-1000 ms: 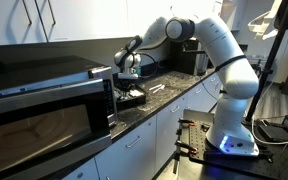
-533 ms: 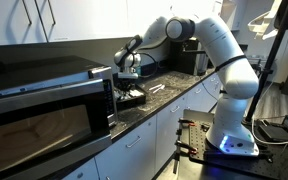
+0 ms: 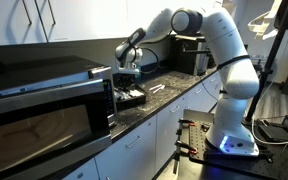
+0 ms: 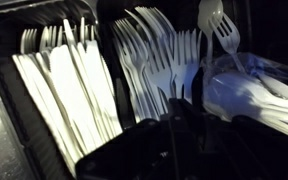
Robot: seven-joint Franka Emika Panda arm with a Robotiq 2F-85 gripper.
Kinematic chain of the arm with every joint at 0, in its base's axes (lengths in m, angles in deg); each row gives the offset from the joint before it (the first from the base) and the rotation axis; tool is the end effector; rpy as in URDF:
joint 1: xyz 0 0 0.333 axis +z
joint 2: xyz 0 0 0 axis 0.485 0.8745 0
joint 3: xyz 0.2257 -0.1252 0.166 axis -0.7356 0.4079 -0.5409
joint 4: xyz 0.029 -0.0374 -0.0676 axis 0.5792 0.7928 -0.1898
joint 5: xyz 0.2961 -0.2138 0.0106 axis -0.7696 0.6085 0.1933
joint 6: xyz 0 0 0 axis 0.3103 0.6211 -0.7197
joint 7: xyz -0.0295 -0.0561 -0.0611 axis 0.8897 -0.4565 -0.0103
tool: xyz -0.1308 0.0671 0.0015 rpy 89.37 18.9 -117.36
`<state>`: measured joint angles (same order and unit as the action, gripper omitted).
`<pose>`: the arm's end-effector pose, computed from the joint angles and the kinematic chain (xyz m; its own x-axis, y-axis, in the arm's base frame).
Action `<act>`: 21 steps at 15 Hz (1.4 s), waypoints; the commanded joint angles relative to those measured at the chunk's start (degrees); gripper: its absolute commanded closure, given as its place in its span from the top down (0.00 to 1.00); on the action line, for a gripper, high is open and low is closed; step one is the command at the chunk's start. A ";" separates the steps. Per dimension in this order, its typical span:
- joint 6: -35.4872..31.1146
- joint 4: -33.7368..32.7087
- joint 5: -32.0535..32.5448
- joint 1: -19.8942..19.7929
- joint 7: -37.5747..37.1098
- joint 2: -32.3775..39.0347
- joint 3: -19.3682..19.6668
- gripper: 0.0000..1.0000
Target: Remove one fork from the black tray
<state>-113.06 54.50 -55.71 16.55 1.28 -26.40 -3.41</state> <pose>0.6028 -0.2148 0.2433 0.5481 -0.8301 -0.1028 -0.8336 -0.5321 -0.1481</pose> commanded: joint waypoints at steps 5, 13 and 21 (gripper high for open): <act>-0.22 1.92 1.47 -0.32 1.31 -0.84 0.50 0.01; 0.95 -1.41 0.81 -1.36 4.68 4.19 -0.68 0.03; 0.07 -2.14 1.12 -1.05 5.47 4.47 -0.63 0.13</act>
<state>-112.95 52.90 -54.60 15.71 5.75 -21.39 -3.74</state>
